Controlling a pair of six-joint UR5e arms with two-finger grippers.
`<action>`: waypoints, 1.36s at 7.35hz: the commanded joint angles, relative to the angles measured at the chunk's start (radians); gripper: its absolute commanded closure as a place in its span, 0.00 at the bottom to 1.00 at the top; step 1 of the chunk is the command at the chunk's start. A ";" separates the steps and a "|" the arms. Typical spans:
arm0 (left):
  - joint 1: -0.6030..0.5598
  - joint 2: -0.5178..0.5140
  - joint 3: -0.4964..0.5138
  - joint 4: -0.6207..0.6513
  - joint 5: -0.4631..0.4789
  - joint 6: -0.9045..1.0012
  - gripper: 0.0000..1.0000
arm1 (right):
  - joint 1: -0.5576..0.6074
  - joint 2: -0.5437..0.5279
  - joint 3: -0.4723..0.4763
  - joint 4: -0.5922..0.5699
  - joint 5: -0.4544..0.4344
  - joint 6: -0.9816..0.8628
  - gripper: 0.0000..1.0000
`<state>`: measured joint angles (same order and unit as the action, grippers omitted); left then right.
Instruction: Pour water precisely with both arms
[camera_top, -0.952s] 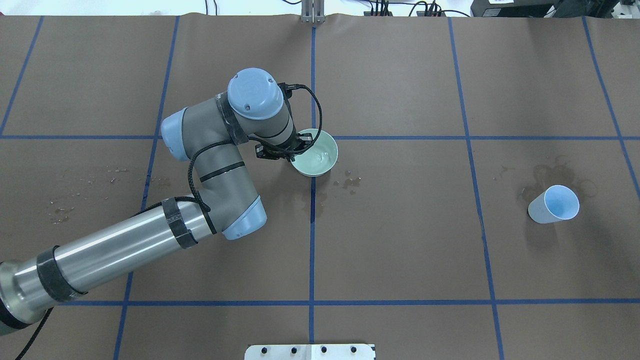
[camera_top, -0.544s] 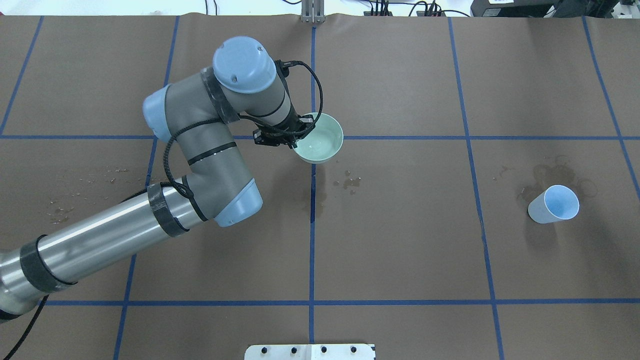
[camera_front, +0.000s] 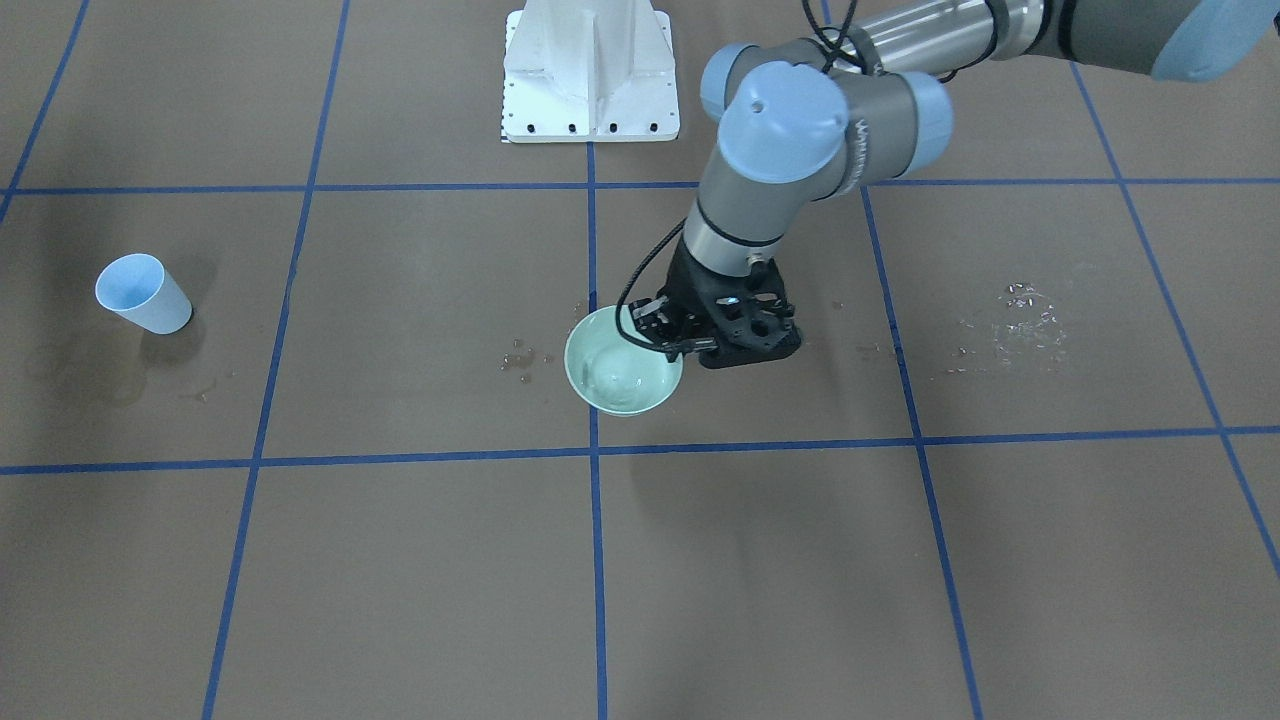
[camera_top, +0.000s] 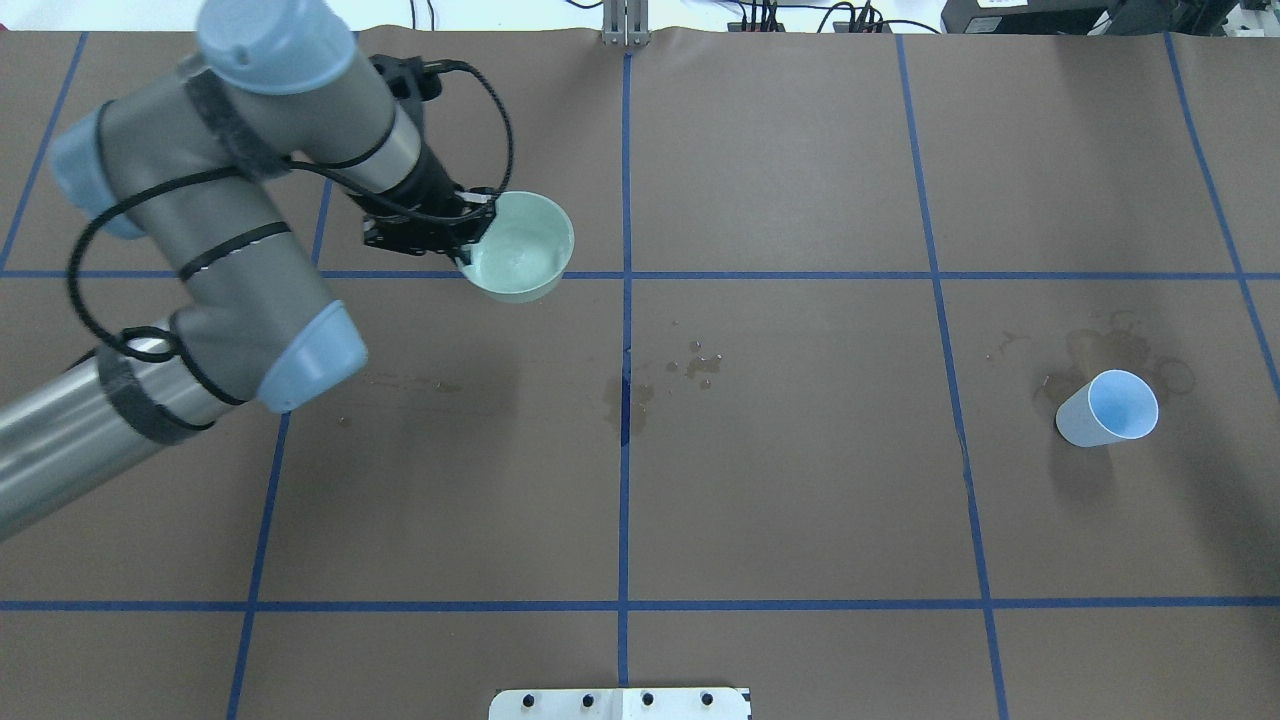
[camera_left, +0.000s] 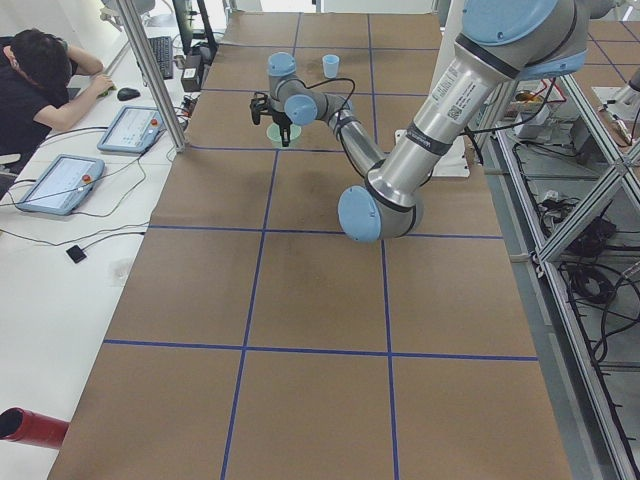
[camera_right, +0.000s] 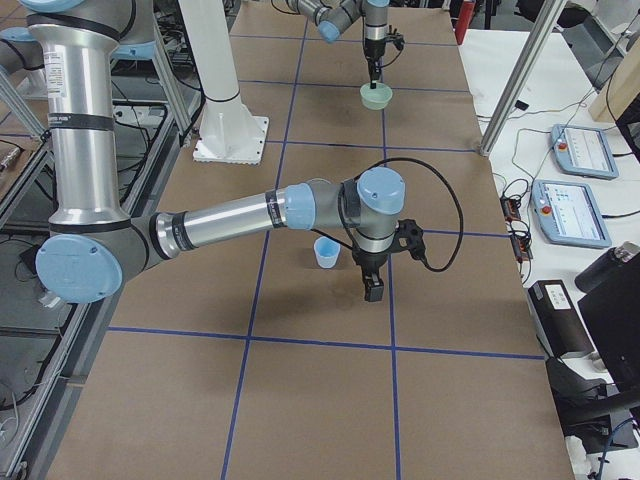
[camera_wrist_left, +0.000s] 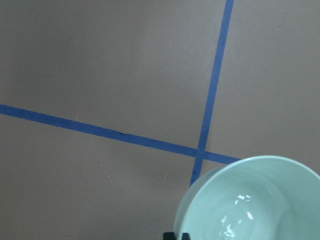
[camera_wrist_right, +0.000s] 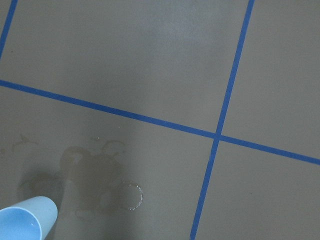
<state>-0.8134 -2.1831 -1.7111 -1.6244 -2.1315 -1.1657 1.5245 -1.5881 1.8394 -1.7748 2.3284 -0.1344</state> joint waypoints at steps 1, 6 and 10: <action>-0.108 0.252 -0.122 0.009 -0.082 0.215 1.00 | 0.005 -0.081 -0.002 0.042 -0.003 -0.001 0.01; -0.204 0.644 -0.110 -0.273 -0.088 0.354 1.00 | 0.005 -0.076 -0.042 0.057 0.003 0.009 0.01; -0.167 0.585 0.032 -0.453 -0.087 0.143 1.00 | 0.005 -0.058 -0.060 0.058 0.002 0.007 0.01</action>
<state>-0.9970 -1.5842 -1.7315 -1.9932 -2.2194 -0.9611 1.5294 -1.6553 1.7887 -1.7171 2.3307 -0.1261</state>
